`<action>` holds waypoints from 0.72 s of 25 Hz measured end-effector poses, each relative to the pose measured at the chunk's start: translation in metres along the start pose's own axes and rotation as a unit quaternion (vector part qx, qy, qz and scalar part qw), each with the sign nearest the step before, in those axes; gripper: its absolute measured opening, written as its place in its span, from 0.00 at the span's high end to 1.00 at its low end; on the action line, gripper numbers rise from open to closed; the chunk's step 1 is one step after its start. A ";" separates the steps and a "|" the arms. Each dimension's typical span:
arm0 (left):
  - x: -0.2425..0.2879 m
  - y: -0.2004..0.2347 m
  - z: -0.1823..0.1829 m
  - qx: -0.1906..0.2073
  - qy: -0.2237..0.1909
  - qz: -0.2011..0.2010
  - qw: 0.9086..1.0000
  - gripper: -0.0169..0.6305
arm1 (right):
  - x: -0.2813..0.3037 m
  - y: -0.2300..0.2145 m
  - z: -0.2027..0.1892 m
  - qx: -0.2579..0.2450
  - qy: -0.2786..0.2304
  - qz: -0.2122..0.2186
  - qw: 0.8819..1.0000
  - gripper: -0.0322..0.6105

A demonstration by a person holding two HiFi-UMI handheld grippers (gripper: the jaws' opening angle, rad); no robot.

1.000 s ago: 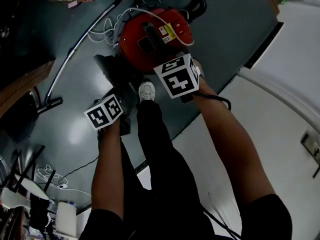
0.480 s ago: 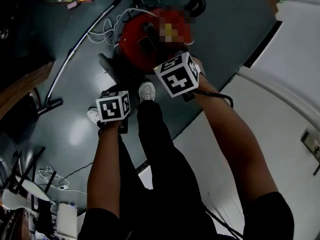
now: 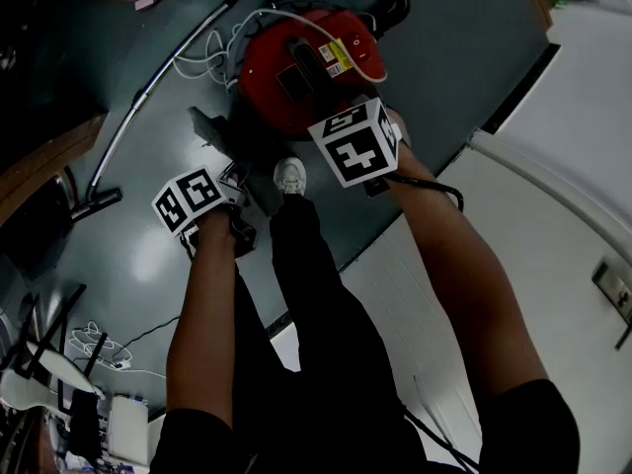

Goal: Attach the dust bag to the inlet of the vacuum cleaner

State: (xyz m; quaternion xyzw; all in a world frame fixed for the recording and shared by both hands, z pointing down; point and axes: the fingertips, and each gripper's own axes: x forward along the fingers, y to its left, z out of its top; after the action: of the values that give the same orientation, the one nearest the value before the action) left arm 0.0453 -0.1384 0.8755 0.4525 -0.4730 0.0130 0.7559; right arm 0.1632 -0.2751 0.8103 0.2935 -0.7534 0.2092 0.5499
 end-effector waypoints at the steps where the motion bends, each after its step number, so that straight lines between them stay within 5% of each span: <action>1: 0.000 0.000 0.000 0.006 -0.010 0.003 1.000 0.87 | 0.000 0.000 0.000 0.000 0.000 0.000 1.000 0.74; 3: 0.002 -0.002 -0.001 0.109 -0.007 0.042 0.993 0.88 | 0.001 0.000 0.000 -0.002 0.000 0.000 1.000 0.74; 6: 0.006 -0.008 -0.009 0.278 0.018 0.098 0.955 0.87 | 0.001 -0.001 0.000 -0.003 -0.001 0.001 1.000 0.74; 7: 0.006 -0.009 -0.010 0.287 0.018 0.098 0.953 0.88 | 0.000 -0.001 0.000 -0.003 -0.001 0.001 1.000 0.74; 8: 0.006 -0.008 -0.010 0.263 0.015 0.086 0.961 0.88 | 0.000 -0.001 0.000 -0.002 -0.002 0.000 1.000 0.74; 10: 0.005 -0.005 -0.008 0.151 0.003 0.040 0.988 0.88 | 0.000 0.000 0.000 -0.001 -0.002 0.000 1.000 0.74; 12: 0.003 -0.004 -0.005 0.063 -0.009 0.001 0.998 0.88 | 0.000 0.000 0.000 0.000 -0.002 0.001 1.000 0.74; 14: 0.004 -0.006 -0.004 0.097 -0.009 0.010 0.995 0.88 | 0.000 -0.001 0.001 -0.001 -0.005 0.001 1.000 0.74; 16: 0.007 -0.010 -0.007 0.214 0.014 0.060 0.975 0.87 | 0.000 -0.003 0.002 -0.002 -0.007 0.000 1.000 0.74; 18: 0.009 -0.013 -0.009 0.266 0.029 0.084 0.960 0.86 | 0.000 -0.003 0.000 0.003 -0.009 -0.001 1.000 0.74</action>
State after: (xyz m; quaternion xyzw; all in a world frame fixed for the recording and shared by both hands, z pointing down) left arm 0.0625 -0.1433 0.8722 0.5955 -0.4666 0.2154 0.6175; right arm 0.1650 -0.2779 0.8104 0.2977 -0.7573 0.2085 0.5425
